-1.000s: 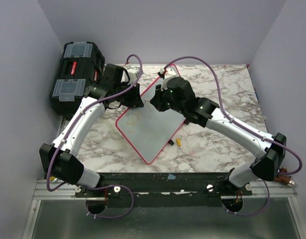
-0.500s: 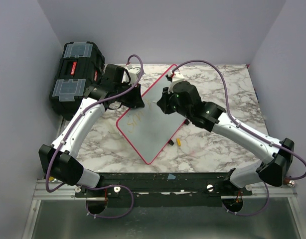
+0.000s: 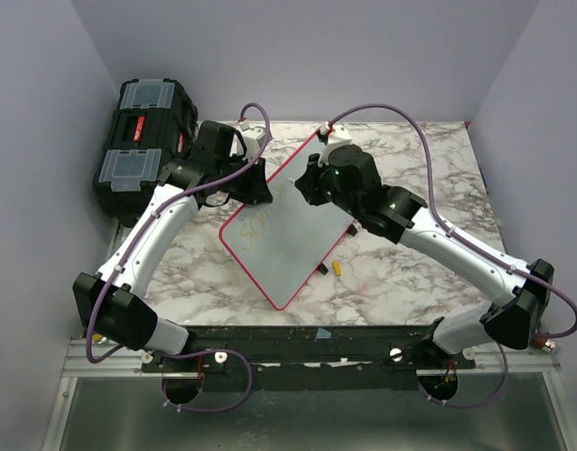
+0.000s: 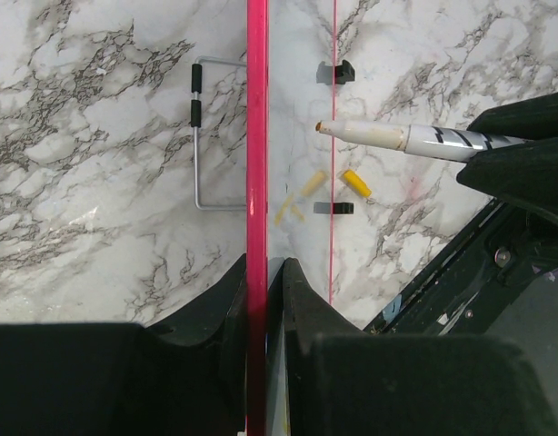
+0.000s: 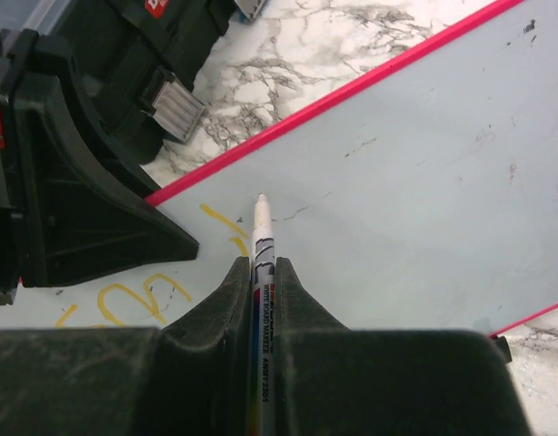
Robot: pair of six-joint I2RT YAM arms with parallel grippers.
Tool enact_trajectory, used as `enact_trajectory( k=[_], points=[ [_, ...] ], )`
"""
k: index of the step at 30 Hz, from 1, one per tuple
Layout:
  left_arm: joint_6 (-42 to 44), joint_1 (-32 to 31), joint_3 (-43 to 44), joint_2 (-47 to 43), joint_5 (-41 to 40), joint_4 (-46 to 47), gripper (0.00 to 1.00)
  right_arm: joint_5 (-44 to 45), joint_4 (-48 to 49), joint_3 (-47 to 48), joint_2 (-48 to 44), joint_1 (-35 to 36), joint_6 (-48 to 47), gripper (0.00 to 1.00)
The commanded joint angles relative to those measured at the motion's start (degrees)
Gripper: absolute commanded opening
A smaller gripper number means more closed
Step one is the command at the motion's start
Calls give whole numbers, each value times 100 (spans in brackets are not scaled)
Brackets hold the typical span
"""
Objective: Write a sentence on the whiteboard
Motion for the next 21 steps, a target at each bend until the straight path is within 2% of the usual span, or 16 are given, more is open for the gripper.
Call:
enact_trajectory(
  k=[1, 21],
  points=[
    [557, 12, 8, -201, -389, 210, 0, -15, 172, 292, 186, -43, -32, 1],
    [571, 14, -89, -270, -424, 211, 0, -315, 143, 402, 470, -143, -219, 1]
  ],
)
